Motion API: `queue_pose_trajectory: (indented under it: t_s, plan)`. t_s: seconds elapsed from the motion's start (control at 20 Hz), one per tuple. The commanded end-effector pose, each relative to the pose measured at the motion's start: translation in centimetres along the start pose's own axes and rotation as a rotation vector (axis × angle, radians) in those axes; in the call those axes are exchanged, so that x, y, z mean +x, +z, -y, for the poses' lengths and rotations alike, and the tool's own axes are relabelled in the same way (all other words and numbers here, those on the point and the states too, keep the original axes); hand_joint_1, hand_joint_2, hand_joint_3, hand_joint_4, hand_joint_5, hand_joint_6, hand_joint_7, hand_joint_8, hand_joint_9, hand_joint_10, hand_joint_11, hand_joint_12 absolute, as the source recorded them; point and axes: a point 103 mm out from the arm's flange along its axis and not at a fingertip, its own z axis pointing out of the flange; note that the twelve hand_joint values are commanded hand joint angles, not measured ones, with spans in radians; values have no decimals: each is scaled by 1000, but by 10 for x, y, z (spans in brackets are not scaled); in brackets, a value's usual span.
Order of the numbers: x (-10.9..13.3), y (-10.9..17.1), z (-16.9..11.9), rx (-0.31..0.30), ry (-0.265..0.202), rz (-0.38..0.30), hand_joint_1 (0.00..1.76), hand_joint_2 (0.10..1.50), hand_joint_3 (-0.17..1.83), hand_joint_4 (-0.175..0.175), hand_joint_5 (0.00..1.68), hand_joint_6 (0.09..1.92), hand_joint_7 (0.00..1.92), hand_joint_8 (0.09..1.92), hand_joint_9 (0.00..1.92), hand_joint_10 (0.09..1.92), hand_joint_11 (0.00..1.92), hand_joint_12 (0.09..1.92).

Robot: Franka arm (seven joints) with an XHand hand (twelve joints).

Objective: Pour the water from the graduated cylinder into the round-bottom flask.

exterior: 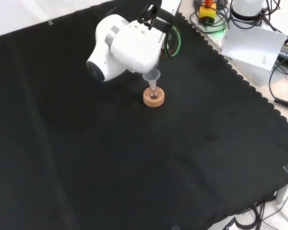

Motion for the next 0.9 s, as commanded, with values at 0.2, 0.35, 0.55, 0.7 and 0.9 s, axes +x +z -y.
queue_pose_trajectory:
  t_s: [0.2,0.35,0.55,0.7,0.9]
  plan:
    - [3,-2,2,28,30,22,1122,1105,-1,-60,1015,957,1366,241,1523,87,1386,691]
    - [5,-4,3,31,36,26,1122,1105,-1,-60,1015,957,1367,240,1524,87,1386,690]
    - [10,-7,6,38,48,34,1122,1105,-1,-61,1015,957,1369,239,1524,87,1387,690]
    - [8,-7,6,41,51,38,1122,1105,-1,-61,1014,957,1370,238,1524,87,1387,689]
    - [6,-6,6,48,59,40,1122,1105,-1,-63,1014,958,1372,234,1525,87,1388,688]
